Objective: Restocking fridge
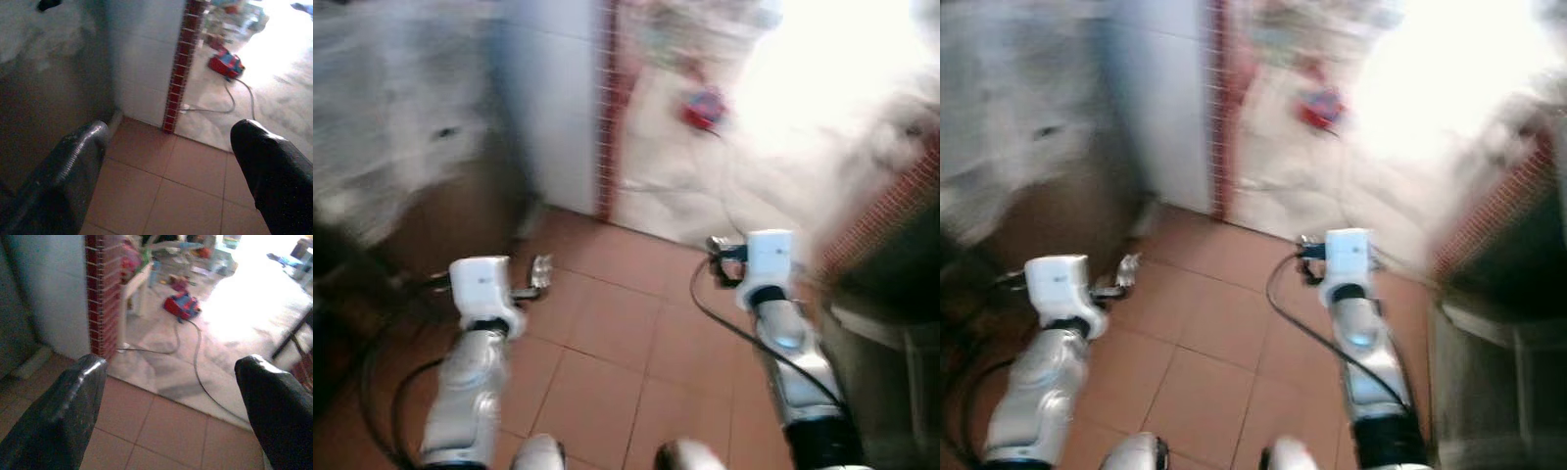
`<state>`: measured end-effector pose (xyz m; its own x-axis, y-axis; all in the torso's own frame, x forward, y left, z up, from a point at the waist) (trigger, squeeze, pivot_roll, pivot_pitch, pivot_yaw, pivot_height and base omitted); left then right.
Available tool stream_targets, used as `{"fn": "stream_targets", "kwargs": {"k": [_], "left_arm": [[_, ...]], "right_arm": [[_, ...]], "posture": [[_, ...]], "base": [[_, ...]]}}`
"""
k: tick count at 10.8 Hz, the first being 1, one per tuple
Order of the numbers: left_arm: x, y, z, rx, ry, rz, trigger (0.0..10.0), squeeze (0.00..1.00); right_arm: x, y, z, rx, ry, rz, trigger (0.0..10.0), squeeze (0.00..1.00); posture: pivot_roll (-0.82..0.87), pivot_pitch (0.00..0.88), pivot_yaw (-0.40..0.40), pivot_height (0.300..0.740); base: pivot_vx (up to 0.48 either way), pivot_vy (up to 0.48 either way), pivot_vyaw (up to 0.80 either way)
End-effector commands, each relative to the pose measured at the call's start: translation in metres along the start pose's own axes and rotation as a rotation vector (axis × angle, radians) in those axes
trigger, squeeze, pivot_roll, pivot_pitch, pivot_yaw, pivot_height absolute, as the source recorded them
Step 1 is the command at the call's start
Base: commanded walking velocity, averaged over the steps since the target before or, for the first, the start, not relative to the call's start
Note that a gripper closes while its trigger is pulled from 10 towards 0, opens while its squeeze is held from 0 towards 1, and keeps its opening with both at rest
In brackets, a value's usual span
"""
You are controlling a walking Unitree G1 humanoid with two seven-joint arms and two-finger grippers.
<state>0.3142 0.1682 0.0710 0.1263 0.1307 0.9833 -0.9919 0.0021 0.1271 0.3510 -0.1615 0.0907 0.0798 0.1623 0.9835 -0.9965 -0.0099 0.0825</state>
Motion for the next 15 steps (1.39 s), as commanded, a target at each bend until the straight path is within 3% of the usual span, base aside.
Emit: {"fn": "stream_targets", "kwargs": {"k": [1, 15], "left_arm": [[-0.003, 0.0, 0.008, -0.022, 0.011, -0.009, 10.0, 0.0], [-0.016, -0.002, 0.011, -0.017, -0.001, -0.052, 10.0, 0.0]], "right_arm": [[0.0, 0.002, 0.008, -0.02, 0.0, -0.001, 10.0, 0.27], [0.004, 0.0, 0.005, -0.005, -0.011, 0.014, 10.0, 0.24]], "posture": [[-0.02, 0.098, -0.01, 0.74], [-0.02, 0.073, -0.015, 0.74]], "base": [[0.251, 0.409, -0.8], [0.299, 0.375, -0.8]]}}
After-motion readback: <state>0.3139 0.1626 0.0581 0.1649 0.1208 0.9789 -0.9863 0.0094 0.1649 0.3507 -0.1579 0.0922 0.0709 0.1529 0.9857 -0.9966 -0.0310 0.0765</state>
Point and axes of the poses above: a point about 5 cm out from each wrist's last joint towards the gripper, its own y axis pointing back from the gripper into the wrist, its own x axis along the axis of the wrist's last joint, z = x × y, the point moved 6 cm from there along -y, pointing out of the wrist towards the gripper, and after that the axes turned 1 degree about y, right-handed, at the moved point
